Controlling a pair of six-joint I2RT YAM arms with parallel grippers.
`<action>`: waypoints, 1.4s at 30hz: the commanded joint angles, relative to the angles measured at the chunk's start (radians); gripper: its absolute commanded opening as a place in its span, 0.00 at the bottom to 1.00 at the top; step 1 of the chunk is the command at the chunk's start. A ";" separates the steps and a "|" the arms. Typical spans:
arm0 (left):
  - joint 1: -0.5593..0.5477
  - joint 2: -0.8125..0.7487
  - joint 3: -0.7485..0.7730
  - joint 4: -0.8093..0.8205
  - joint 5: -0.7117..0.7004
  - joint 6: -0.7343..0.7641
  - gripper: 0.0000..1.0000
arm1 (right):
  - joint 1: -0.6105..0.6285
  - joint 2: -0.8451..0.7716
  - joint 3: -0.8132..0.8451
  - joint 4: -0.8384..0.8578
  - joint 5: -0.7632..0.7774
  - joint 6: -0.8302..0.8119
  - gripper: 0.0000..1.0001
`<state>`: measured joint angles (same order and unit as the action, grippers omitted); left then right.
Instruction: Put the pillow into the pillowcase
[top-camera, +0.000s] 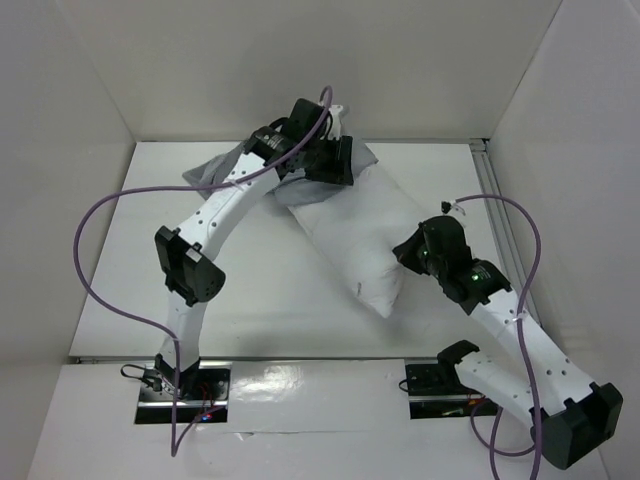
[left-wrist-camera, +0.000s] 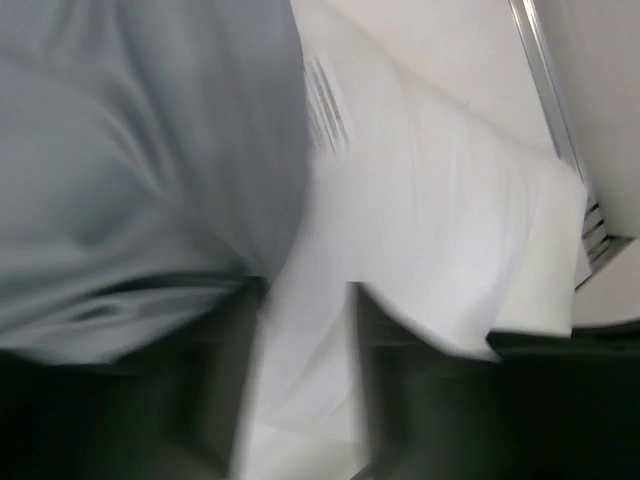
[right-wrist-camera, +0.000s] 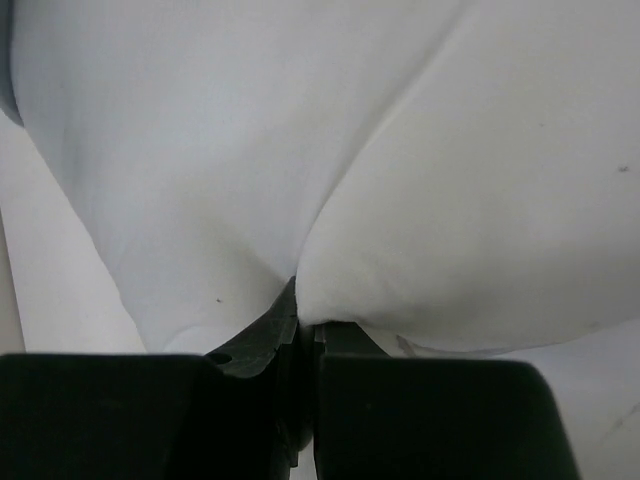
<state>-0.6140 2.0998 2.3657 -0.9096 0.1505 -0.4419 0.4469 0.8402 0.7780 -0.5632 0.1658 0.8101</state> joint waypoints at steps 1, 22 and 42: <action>-0.049 -0.174 -0.118 0.035 -0.062 0.017 0.72 | -0.017 0.057 0.065 0.102 0.003 -0.037 0.00; 0.058 -0.566 -1.310 0.791 -0.579 -0.067 0.78 | -0.226 0.160 0.225 0.072 -0.204 -0.184 0.00; 0.194 -0.310 -1.181 0.979 -0.195 0.058 0.77 | -0.307 0.200 0.276 0.036 -0.232 -0.212 0.00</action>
<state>-0.4206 1.7851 1.1412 -0.0059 -0.1242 -0.4187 0.1455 1.0405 0.9764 -0.5671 -0.0425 0.6220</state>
